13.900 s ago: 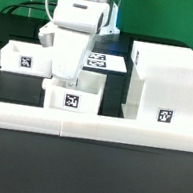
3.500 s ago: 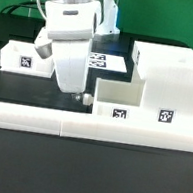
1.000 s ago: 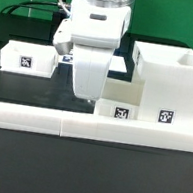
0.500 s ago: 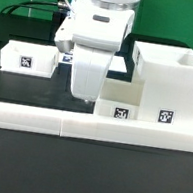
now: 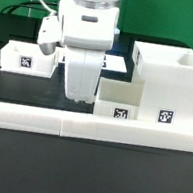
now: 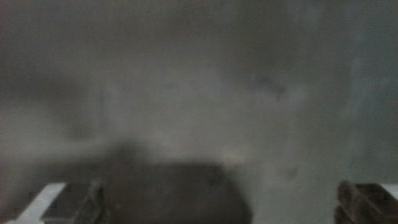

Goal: Assemble drawer

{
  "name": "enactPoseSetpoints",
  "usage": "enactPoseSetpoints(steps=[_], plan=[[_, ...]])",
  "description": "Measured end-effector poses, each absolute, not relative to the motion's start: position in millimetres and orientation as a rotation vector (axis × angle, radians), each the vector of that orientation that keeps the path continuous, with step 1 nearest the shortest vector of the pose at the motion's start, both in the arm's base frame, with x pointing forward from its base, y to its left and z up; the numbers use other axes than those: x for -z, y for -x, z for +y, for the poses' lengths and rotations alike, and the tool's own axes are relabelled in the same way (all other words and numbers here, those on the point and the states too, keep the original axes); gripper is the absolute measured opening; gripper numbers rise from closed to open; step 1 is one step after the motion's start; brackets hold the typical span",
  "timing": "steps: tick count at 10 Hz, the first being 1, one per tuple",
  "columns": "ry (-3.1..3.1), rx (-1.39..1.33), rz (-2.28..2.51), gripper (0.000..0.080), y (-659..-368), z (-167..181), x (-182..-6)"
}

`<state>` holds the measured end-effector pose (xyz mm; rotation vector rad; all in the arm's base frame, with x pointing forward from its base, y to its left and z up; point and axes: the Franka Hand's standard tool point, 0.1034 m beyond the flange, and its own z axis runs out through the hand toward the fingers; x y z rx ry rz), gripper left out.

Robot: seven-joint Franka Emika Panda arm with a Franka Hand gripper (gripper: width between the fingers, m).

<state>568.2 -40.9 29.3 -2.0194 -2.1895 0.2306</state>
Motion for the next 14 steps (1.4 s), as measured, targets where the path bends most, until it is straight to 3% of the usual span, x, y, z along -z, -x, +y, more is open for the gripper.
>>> enactPoseSetpoints(steps=[3, 7, 11, 14], plan=[[1.983, -0.239, -2.208, 0.0649, -569.3, -41.4, -30.2], [1.953, -0.266, -2.207, 0.0649, -613.7, -32.5, -50.7], [2.020, -0.310, -2.126, 0.0649, -601.8, -7.3, -34.5], [2.019, -0.293, -2.137, 0.0649, -601.5, -19.0, -31.2]])
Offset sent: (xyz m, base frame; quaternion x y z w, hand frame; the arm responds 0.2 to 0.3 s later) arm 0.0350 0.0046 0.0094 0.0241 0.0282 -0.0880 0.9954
